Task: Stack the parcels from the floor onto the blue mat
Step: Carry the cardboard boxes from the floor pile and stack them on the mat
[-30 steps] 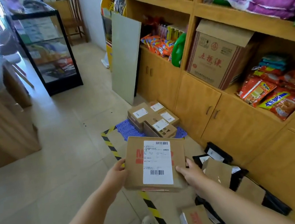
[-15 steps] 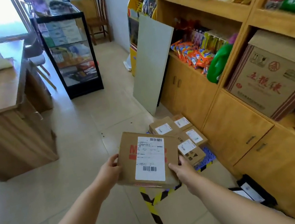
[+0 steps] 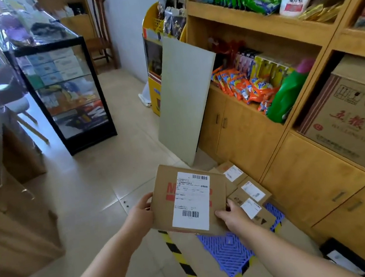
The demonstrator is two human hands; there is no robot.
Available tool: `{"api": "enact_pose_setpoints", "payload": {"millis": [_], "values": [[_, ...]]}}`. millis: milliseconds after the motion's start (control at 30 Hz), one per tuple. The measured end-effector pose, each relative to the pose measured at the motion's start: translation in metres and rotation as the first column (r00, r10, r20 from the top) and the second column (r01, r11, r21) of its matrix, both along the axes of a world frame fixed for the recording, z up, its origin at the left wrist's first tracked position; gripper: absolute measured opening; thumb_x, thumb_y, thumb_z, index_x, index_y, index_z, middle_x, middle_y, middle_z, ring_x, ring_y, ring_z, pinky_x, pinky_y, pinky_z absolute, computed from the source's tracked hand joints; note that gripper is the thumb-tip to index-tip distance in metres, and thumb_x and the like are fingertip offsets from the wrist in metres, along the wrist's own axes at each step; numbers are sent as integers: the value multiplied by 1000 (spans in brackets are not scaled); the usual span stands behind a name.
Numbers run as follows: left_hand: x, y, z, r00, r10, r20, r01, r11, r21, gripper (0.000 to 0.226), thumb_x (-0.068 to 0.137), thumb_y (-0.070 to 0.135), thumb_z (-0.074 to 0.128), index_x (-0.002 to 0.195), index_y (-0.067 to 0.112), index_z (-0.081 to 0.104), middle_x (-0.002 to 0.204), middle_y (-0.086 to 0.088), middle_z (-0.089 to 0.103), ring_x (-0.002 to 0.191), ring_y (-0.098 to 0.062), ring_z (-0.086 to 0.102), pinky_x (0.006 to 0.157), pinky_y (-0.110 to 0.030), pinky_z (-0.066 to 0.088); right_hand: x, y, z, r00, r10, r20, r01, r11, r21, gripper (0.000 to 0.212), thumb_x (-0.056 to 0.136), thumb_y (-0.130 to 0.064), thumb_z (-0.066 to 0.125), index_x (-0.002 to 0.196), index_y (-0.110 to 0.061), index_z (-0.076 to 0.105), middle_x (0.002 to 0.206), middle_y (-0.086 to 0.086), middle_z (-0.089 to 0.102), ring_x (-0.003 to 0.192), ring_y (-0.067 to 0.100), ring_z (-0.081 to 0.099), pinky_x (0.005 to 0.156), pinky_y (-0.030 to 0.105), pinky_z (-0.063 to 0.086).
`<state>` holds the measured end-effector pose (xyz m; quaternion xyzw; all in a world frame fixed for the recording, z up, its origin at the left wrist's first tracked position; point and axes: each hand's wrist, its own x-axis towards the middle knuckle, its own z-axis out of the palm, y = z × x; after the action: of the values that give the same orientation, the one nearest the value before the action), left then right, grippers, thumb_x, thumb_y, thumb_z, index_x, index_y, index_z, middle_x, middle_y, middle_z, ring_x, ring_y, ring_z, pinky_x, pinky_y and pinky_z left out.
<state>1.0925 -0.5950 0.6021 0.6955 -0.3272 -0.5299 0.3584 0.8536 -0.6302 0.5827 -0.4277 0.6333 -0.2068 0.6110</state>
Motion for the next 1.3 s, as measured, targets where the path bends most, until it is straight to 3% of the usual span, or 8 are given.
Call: {"api": "enact_pose_setpoints", "payload": {"millis": [233,333,433,600,833,967,1133,1300], "values": [[45,-101,-18,985,-164,54,162,986,46,62,83,-9,29,128,25,54,111,-1,64,102,-19,59,71,-26,46,39,-53,-15,989,-141,-38,143,988,58,47,96,-17,51,141,-25,38,101,-10,57,111,22,57,102,43,45],[38,-144,-27,971,-223,84,217,973,80,61,86,-8,28,131,27,50,119,-2,58,102,-20,55,63,-22,43,38,-82,-19,975,-221,-28,222,972,77,45,97,-13,48,140,-24,37,111,-3,56,113,23,55,101,41,45],[30,-195,-41,958,-263,118,252,963,98,61,87,-8,30,133,27,48,129,-8,49,111,-24,51,70,-24,43,32,-121,-27,965,-260,-25,261,958,115,45,98,-11,48,140,-22,37,118,3,55,114,26,55,99,42,47],[18,-288,-53,959,-272,76,266,961,72,40,92,-6,40,119,19,56,123,-16,53,99,-29,57,73,-35,50,20,-203,-45,952,-305,-33,307,942,134,51,95,-4,47,141,-23,35,117,4,58,107,24,57,70,29,49],[-4,-404,-56,916,-383,121,375,923,82,50,88,-10,40,131,16,49,118,-12,53,100,-24,53,77,-28,44,5,-306,-64,928,-369,-45,372,916,153,61,89,3,50,142,-24,35,112,1,58,110,26,57,92,39,50],[-18,-459,-67,901,-427,75,422,904,69,54,85,-13,40,129,15,51,117,-14,56,96,-24,57,66,-23,46,-9,-350,-69,909,-404,-106,416,898,144,71,86,5,48,146,-27,28,116,1,59,97,21,59,68,29,51],[-40,-524,-91,871,-491,10,488,868,88,51,84,-20,39,96,23,61,89,-8,62,80,-23,60,75,-42,49,-25,-392,-79,879,-466,-100,476,871,120,68,90,7,45,146,-26,26,119,-1,55,89,11,53,55,18,42],[-64,-588,-123,781,-622,-50,624,778,72,51,80,-15,47,92,32,62,91,-3,64,86,-26,60,75,-37,49,-38,-430,-100,822,-552,-139,568,814,122,71,88,4,52,147,-24,24,130,3,56,105,21,56,73,28,50]]}}
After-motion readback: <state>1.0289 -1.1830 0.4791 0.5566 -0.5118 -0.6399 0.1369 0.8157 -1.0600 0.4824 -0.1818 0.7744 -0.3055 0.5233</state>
